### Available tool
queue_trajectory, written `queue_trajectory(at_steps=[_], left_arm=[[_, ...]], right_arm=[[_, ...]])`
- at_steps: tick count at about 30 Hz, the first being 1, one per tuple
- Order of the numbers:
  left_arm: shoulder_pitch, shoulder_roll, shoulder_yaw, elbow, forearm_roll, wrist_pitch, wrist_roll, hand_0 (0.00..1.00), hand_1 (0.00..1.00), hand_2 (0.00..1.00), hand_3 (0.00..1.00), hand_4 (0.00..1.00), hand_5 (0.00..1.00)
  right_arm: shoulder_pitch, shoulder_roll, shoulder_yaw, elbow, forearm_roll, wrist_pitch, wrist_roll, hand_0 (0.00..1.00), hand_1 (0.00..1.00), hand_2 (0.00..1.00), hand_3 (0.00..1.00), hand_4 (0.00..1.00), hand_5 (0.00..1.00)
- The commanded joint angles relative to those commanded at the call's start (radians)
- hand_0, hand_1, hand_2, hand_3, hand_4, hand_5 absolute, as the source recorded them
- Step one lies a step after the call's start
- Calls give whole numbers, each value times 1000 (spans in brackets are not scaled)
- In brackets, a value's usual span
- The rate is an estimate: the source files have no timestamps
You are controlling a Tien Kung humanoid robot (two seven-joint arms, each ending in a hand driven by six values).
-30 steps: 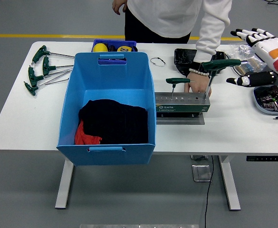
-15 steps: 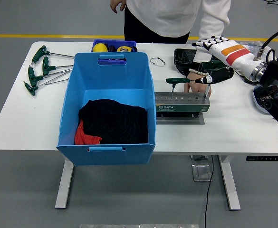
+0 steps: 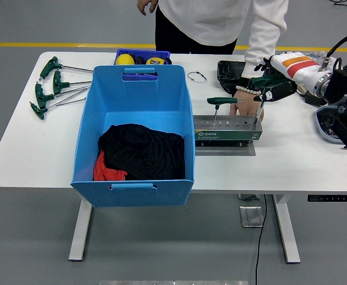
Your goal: Lift tool from toolbox,place it in box,lift tool from toolbox,place it in box
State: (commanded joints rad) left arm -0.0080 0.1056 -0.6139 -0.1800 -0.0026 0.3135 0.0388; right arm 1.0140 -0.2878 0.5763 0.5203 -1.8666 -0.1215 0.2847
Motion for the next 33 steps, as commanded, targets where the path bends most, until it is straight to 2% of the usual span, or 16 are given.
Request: queue_trajectory(at_steps=[1,6,7,12,13,24,25,26,31,32,33], left_arm=[[0,0,-2,0,2,0,0,656,651,735,807,861,791],[1,-2,-24,0,23,1,1,656,651,735,807,861,791],[1,-2,-24,0,22,1,1,653,647,731,803,862,783],[-1,-1,-22,0,24,-1,-1,653,647,731,803,862,783],[-2,-1,-22,0,25,-1,-1,645,641,724,799,862,774],[-3,2,-28,0,34,1,-4,642,639,724,797,861,773],[-3,2,-28,0,35,1,-4,641,635,721,796,860,772],[-3,3,-28,0,35,1,-4,641,635,721,796,860,772],[-4,3,-28,0,39,2,-3,641,635,721,796,860,772],[-4,3,-29,0,41,1,-2,640,635,721,796,860,772],[-4,2,-30,0,43,1,-2,640,635,721,796,860,772]], right_arm=[[0,0,-1,-3,2,-1,1,557,514,495,568,998,641],[-2,-7,-13,-8,9,-9,2,557,514,495,568,998,641],[-2,-7,-15,-11,12,-11,3,398,376,344,437,998,701],[-3,-2,-24,-12,25,-6,2,398,376,344,437,998,701],[-3,-1,-25,-12,29,-6,1,322,309,300,395,998,714],[-5,1,-51,-50,91,-8,7,329,290,288,369,998,732],[-4,1,-54,-55,97,-9,8,312,275,268,320,998,745],[-4,2,-56,-60,103,-10,9,312,275,268,320,998,745],[-6,9,-69,-77,141,-30,20,312,275,268,320,998,745],[-7,11,-70,-79,145,-41,23,271,218,215,269,998,749],[-8,13,-70,-81,148,-50,26,271,218,215,269,998,749]])
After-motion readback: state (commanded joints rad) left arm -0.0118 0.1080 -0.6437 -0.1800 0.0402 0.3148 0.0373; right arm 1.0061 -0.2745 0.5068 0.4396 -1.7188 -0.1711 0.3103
